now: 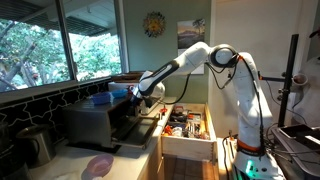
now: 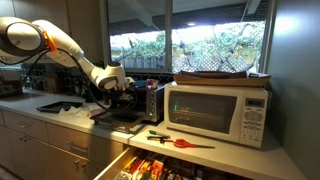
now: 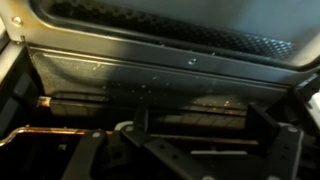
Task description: Push the oven rack backwards
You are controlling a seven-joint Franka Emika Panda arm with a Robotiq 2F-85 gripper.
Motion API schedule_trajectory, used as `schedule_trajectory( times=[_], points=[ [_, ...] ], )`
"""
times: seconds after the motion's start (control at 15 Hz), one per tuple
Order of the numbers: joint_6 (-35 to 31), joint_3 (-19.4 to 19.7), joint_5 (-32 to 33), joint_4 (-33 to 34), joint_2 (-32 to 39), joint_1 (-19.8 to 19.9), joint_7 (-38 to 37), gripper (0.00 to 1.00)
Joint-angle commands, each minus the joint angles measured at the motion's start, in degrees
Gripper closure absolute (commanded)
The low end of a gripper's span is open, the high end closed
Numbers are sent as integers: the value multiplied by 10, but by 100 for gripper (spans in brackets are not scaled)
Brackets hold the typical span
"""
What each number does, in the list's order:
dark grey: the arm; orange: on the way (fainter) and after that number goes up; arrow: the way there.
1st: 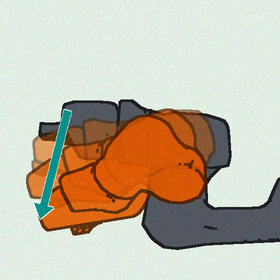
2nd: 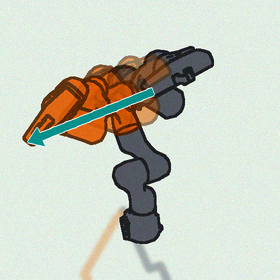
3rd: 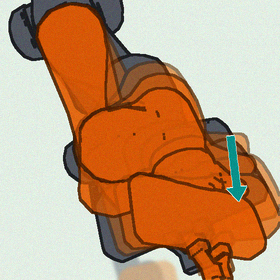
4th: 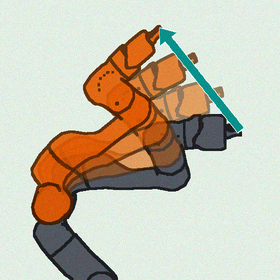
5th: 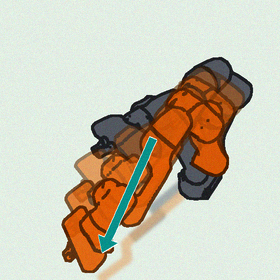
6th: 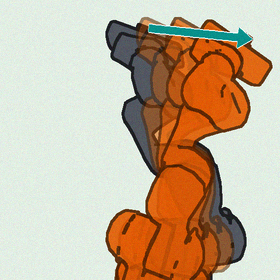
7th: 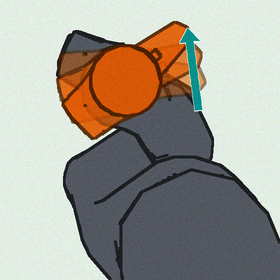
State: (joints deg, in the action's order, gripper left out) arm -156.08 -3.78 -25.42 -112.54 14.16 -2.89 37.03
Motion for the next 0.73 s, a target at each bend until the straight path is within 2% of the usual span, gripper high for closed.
schedule_trajectory(
  times=[0.0, 0.2, 0.33, 0.53, 0.6, 0.67],
  points=[
    [157, -25, -4, -93, -133, 44, 24, 0],
    [316, 12, 2, -131, -215, 43, 58, 0],
    [409, 43, -2, -151, -276, 41, 136, 0],
    [415, 90, -9, -203, -377, 35, 251, 0],
    [409, 77, 4, -146, -300, 26, 187, 0],
    [412, 90, 4, -161, -329, 26, 211, 0]
  ],
)
